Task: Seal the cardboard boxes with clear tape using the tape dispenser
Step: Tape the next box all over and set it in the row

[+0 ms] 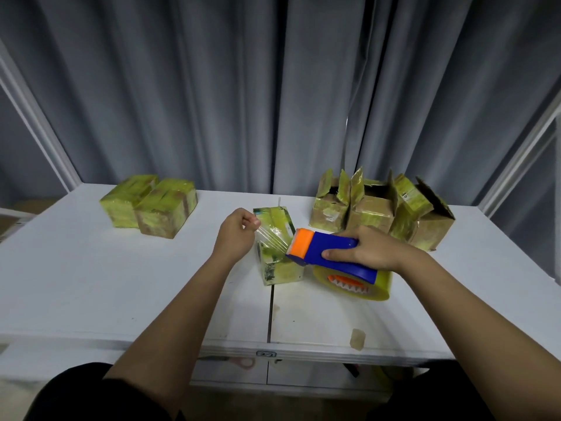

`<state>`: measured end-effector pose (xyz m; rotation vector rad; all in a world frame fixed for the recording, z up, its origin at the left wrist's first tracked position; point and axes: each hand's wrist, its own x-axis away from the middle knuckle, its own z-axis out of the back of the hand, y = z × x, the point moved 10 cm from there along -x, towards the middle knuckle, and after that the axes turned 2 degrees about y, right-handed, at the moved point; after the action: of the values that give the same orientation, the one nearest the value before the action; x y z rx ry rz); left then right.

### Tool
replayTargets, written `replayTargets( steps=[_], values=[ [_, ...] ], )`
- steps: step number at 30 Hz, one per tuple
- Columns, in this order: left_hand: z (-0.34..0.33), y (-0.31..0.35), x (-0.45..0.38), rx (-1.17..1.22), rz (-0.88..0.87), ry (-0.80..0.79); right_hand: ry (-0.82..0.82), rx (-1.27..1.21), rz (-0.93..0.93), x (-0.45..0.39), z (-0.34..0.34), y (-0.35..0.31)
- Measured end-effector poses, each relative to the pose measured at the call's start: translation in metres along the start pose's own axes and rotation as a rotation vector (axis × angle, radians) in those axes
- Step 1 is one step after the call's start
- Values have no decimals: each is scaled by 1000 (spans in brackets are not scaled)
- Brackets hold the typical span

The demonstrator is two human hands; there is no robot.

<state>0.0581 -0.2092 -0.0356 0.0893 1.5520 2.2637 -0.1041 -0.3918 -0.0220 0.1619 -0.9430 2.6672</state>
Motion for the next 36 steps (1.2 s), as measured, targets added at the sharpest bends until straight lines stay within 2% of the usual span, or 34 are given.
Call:
replayTargets(
  steps=[6,10,17,20,22,25,27,33,36],
  values=[
    [-3,6,-10,52,16,-15,-21,-47,52,7,5,-3],
    [-10,19,-3,37,-37,-37,0,-21,19,2,7,11],
    [-2,28,7,-76,-146,26,58,-41,12,-7,13,20],
    [-1,5,10,-12,-24,0,44,-7,17,-12,15,21],
    [-1,-17,12,26,91,-23,91,22,33,-15,22,17],
    [-2,-49,17,76,245,-51,198,-69,111,-19,36,5],
    [-6,-65,24,123,328,-78,198,-118,121,-22,39,-1],
    [-19,-86,39,157,365,-103,133,219,40,-37,34,-17],
    [-18,-88,40,158,343,-61,102,278,35,-43,31,-23]
  ],
)
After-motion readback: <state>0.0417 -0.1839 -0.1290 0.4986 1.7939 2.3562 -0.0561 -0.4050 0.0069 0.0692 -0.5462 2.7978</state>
